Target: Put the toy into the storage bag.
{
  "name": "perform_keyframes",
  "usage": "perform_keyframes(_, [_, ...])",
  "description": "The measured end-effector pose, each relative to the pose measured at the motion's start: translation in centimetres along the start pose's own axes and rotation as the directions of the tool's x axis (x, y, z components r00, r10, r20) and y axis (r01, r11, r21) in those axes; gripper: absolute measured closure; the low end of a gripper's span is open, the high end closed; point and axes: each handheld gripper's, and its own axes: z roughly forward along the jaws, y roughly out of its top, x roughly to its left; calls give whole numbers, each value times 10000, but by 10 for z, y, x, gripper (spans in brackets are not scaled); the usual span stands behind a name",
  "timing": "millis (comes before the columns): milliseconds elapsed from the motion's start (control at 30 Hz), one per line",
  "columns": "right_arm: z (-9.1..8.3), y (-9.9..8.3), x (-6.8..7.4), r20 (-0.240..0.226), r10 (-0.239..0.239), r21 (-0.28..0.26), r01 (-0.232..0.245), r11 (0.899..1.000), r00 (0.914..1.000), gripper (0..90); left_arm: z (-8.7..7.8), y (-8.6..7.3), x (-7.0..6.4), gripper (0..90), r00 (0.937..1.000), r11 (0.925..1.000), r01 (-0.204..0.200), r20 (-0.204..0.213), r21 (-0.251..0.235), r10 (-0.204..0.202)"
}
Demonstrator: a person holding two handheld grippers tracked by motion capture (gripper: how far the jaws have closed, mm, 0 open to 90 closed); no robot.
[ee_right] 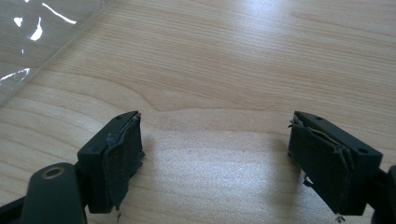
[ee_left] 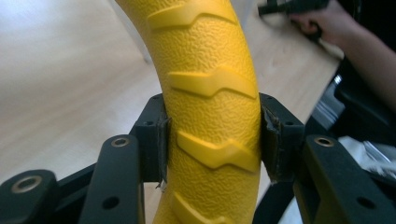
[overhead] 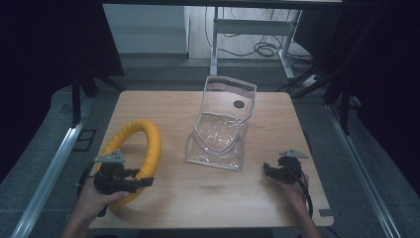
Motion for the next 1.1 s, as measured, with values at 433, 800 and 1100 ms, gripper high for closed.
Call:
perform_keyframes(433, [0, 0, -1, 30, 67, -14, -67, 10000, 10000, 179, -22, 19, -3, 509, 9978, 9775, -323, -628, -2084, 196])
perform_keyframes(800, [0, 0, -1, 41, 68, -4, -68, 10000, 10000, 180, -27, 42, -16, 508, 9967, 9441, -630, -696, -3236, 426])
perform_keyframes(1100, [0, 0, -2, 44, 97, -25, -97, 9999, 9999, 180, -25, 61, -27, 507, 9962, 9163, -841, -556, -3917, 676])
